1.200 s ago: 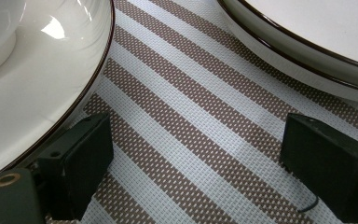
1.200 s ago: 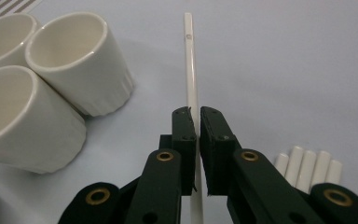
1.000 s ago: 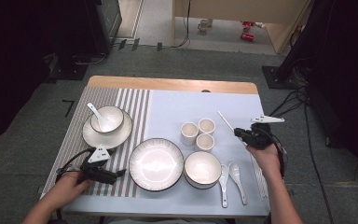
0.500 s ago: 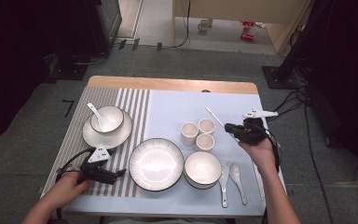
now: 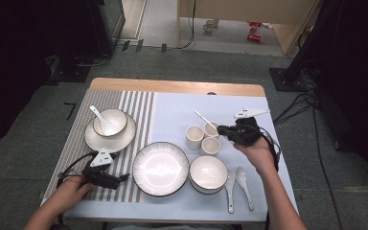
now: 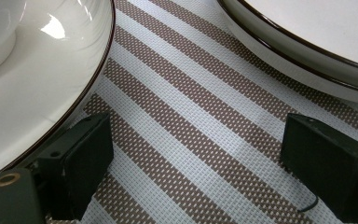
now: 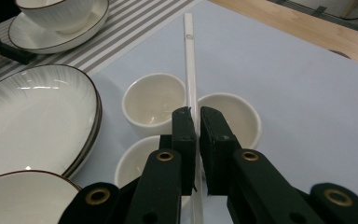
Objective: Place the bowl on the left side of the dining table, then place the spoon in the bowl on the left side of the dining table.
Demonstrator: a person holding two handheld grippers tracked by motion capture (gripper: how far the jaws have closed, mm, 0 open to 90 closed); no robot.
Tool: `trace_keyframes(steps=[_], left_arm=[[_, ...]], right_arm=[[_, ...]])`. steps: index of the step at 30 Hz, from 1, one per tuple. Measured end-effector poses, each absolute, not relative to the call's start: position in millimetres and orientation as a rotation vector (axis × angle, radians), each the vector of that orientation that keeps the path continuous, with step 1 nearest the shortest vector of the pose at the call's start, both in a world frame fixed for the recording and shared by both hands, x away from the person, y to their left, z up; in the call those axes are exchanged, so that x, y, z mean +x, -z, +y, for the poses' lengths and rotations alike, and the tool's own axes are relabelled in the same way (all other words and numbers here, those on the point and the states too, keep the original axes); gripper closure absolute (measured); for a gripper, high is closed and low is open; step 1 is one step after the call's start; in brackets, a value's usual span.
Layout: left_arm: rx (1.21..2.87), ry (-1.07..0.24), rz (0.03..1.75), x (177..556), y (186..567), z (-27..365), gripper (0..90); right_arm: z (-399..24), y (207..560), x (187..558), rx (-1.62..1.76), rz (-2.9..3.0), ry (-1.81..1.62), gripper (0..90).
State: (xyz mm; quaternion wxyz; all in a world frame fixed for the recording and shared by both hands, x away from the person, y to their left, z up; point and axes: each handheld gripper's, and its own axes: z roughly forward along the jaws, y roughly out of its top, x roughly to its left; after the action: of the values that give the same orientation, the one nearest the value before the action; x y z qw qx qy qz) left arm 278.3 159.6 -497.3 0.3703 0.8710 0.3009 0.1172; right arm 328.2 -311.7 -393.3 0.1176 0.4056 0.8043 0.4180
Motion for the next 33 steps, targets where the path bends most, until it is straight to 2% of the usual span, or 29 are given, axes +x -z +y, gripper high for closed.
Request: trace_keyframes(steps=[33], left_arm=[[2.226, -0.321, 0.807, 273, 497, 159, 9.5]], right_arm=[[-239, 371, 336, 0.94, 2.572, -1.266, 85.1]])
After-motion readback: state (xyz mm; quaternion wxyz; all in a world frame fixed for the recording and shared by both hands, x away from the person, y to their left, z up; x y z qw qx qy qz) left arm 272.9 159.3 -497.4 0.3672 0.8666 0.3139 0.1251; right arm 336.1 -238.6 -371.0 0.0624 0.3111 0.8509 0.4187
